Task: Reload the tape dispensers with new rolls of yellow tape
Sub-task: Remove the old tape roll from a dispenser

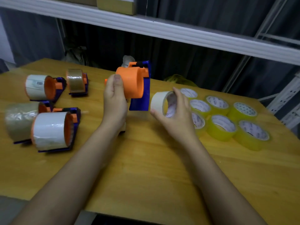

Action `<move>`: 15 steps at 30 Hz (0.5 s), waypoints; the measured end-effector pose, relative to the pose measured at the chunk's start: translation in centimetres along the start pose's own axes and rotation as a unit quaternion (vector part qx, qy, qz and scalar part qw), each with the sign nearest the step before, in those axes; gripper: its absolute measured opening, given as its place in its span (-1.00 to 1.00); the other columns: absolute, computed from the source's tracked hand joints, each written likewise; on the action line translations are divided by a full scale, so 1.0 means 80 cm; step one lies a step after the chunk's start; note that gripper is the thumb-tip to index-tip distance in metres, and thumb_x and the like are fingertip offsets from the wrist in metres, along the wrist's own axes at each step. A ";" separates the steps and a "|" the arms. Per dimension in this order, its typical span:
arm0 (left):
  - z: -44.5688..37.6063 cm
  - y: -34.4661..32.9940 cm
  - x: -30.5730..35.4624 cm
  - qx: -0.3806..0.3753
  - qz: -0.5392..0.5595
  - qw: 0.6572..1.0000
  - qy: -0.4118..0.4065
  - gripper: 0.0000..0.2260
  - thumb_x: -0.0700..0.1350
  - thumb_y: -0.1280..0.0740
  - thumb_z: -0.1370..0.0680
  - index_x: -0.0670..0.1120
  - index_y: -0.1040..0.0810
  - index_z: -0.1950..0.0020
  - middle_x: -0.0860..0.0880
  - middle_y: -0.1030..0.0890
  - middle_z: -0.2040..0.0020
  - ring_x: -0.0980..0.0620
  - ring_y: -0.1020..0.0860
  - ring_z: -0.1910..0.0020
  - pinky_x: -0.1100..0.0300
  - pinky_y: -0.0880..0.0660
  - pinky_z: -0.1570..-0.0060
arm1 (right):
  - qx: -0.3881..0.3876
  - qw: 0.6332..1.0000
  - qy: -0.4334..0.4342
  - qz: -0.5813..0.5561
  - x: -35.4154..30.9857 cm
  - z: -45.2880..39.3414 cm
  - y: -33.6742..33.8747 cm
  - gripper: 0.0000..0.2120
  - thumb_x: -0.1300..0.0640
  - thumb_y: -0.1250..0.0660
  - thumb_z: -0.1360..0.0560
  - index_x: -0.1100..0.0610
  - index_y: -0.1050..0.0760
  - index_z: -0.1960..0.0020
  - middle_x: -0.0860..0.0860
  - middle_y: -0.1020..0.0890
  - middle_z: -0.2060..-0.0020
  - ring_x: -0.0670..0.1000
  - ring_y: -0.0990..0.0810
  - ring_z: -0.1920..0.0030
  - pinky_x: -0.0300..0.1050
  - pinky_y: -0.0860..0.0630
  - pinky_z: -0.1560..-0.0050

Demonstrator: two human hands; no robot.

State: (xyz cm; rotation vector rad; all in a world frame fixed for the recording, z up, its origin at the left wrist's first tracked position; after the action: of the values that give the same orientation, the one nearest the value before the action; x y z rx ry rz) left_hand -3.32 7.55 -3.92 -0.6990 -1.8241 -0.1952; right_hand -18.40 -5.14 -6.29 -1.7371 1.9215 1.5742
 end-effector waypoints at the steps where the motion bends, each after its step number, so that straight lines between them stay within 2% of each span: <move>1: 0.000 0.001 -0.001 0.000 -0.008 1.000 -0.003 -0.79 0.00 -0.01 -0.68 0.15 -0.38 0.06 0.11 -0.46 0.12 0.35 -0.48 0.22 0.31 -0.44 0.10 | -0.028 0.997 0.016 0.067 -0.005 -0.010 -0.009 -0.12 -0.18 -0.47 -0.37 0.01 -0.11 -0.53 -0.04 -0.26 -0.44 -0.01 -0.22 -0.43 -0.18 -0.25 -0.30; 4: 0.000 0.001 0.004 0.003 -0.035 0.999 -0.013 -0.79 -0.01 0.00 -0.68 0.15 -0.36 0.08 0.11 -0.45 0.16 0.41 -0.47 0.28 0.43 -0.42 0.18 | -0.119 0.970 0.029 0.211 -0.008 -0.042 -0.047 -0.17 -0.17 -0.44 -0.39 0.02 -0.13 -0.52 0.02 -0.26 -0.44 0.10 -0.25 -0.41 -0.01 -0.38 -0.26; 7: -0.002 -0.001 0.007 -0.002 -0.049 0.998 -0.026 -0.77 -0.02 0.00 -0.68 0.12 -0.37 0.10 0.10 -0.43 0.20 0.39 -0.45 0.31 0.44 -0.40 0.25 | -0.188 0.947 -0.004 0.260 0.005 -0.077 -0.080 -0.23 -0.16 -0.43 -0.40 0.03 -0.20 -0.48 0.06 -0.31 -0.42 0.15 -0.28 -0.39 0.02 -0.39 -0.23; 11: -0.004 -0.005 0.005 -0.012 -0.044 0.999 -0.024 -0.77 -0.02 -0.01 -0.68 0.12 -0.37 0.12 0.10 -0.42 0.20 0.39 -0.44 0.31 0.42 -0.40 0.21 | -0.208 0.930 -0.028 0.301 0.024 -0.111 -0.102 -0.32 -0.20 -0.41 -0.38 0.01 -0.31 -0.41 0.08 -0.37 -0.38 0.17 -0.33 -0.36 0.09 -0.41 -0.27; 12: -0.004 -0.006 0.005 -0.013 -0.042 0.999 -0.023 -0.76 -0.03 -0.01 -0.68 0.11 -0.36 0.13 0.10 -0.41 0.21 0.39 -0.43 0.32 0.44 -0.39 0.22 | -0.207 0.932 -0.032 0.296 0.028 -0.114 -0.104 -0.29 -0.20 -0.40 -0.40 0.02 -0.27 -0.44 0.10 -0.34 -0.40 0.18 -0.31 -0.39 0.10 -0.39 -0.29; 15: 0.000 -0.011 0.010 -0.024 -0.040 0.999 -0.022 -0.77 -0.04 -0.02 -0.68 0.13 -0.34 0.13 0.10 -0.41 0.21 0.43 -0.44 0.34 0.51 -0.38 0.27 | -0.210 0.941 -0.051 0.260 0.037 -0.114 -0.099 -0.09 -0.22 -0.38 -0.44 0.07 0.03 -0.57 0.12 -0.12 -0.53 0.20 -0.12 -0.50 0.09 -0.27 -0.38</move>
State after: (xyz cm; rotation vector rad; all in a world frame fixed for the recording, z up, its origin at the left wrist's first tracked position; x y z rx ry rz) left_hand -4.00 7.11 -3.01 -0.6684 -1.8962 -0.2797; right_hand -8.41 -12.15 -8.79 -1.2705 2.2373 2.3502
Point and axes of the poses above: each hand's wrist, its own z-axis away from the middle knuckle, its own y-axis out of the back of the hand, x = y × z, the point moved 9 cm from there along -z, towards the middle knuckle
